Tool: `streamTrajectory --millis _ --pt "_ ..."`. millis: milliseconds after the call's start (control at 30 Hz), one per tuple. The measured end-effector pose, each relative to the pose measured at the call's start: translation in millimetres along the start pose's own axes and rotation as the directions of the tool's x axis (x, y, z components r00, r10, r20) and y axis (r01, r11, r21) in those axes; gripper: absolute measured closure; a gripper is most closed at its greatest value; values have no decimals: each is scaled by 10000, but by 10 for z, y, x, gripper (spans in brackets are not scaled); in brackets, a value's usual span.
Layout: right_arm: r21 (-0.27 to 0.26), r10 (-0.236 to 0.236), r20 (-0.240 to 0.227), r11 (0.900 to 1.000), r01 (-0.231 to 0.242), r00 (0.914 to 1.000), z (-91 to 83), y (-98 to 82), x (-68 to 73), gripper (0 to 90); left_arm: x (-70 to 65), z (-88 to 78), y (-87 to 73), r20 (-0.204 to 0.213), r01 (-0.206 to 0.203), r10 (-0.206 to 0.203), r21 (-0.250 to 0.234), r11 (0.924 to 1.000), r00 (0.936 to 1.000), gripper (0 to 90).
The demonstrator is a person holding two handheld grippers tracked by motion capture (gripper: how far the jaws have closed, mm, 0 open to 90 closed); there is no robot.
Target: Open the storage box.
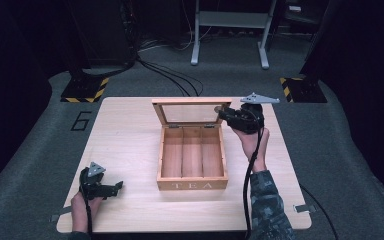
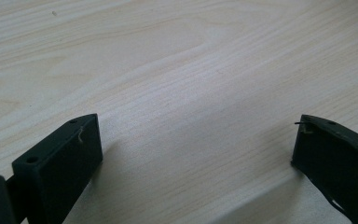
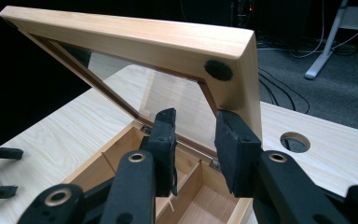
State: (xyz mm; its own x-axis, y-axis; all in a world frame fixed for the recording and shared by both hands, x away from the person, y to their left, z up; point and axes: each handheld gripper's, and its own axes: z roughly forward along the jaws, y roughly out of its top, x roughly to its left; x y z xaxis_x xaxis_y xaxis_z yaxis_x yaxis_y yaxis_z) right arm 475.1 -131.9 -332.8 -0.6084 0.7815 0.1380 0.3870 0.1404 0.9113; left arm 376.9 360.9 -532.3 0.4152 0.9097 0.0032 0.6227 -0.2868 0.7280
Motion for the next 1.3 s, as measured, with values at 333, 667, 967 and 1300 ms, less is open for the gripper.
streamTrajectory --millis 333,667,967,1300 --pt "2 -2 5 10000 2 10000 -1 -1 0 681 0 0 0 1 3 -3 -3 10000 10000 12" --pt "-6 -25 16 10000 25 10000 -5 0 1 684 1 -1 0 2 -13 13 11 10000 10000 13" --pt "-26 -34 8 10000 34 10000 -8 -5 1 684 3 -3 1 14 -56 56 38 10000 10000 13" --pt "-84 -68 -56 9999 68 10000 -30 -45 12 685 7 -4 2 3 -113 113 56 9999 9999 12"
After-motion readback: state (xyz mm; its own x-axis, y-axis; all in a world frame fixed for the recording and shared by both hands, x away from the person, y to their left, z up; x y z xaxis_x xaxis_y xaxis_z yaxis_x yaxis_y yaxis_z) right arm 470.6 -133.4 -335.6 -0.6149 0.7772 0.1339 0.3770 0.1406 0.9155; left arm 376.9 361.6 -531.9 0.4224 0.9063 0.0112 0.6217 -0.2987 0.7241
